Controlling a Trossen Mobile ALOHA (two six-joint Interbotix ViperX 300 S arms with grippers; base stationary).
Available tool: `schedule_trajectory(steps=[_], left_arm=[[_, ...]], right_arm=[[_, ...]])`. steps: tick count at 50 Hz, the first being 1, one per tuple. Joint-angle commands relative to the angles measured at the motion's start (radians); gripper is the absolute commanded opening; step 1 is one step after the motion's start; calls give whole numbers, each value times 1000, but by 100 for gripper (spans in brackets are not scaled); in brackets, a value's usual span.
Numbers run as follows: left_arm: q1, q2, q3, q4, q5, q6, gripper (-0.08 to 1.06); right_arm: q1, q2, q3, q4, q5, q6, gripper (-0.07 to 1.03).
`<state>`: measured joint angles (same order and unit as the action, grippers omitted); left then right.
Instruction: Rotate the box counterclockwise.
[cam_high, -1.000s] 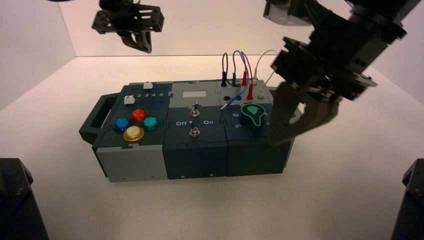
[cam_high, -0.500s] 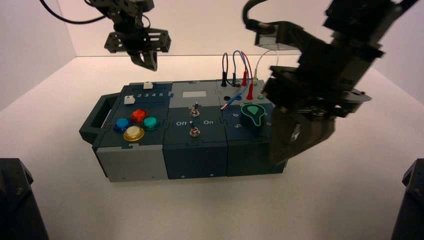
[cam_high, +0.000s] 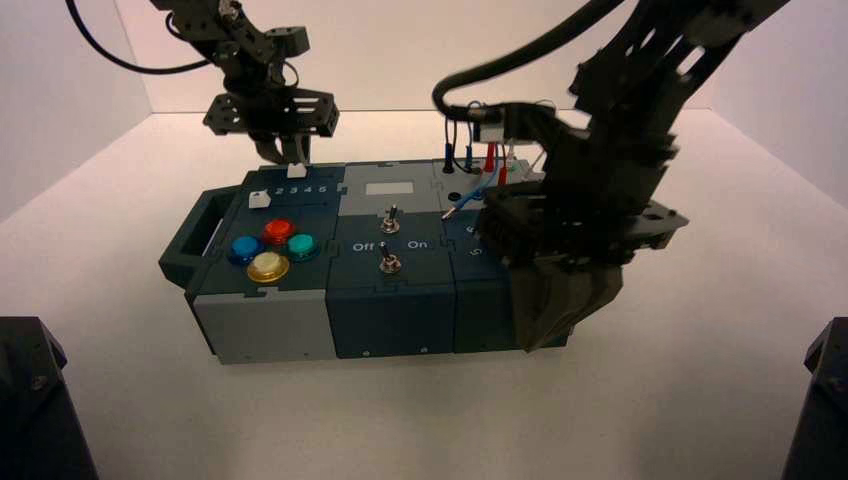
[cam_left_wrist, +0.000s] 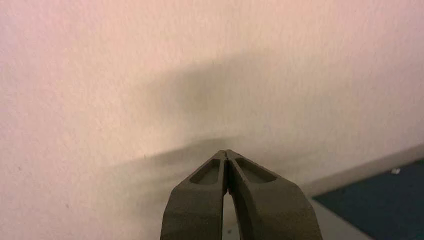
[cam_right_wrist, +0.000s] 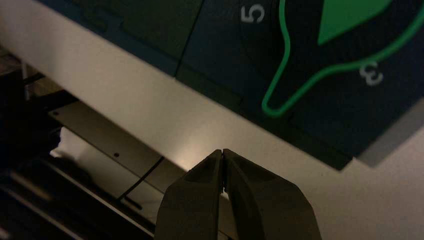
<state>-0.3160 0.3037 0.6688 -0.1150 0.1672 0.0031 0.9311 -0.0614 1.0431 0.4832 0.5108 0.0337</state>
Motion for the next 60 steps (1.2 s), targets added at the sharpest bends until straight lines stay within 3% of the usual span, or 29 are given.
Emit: schedule_trajectory(steps=[1, 13, 33, 60], left_arm=[[-20, -46, 3, 3, 6, 5, -3], [-60, -54, -2, 9, 74, 28, -3], [-87, -37, -67, 15, 252, 60, -3], [-143, 0, -74, 15, 382, 89, -3]], right_arm=[[2, 28, -38, -2, -12, 0, -2], [-21, 67, -86, -5, -6, 5, -2], [-170, 91, -101, -57, 44, 2, -2], [-325, 106, -146, -123, 63, 0, -2]])
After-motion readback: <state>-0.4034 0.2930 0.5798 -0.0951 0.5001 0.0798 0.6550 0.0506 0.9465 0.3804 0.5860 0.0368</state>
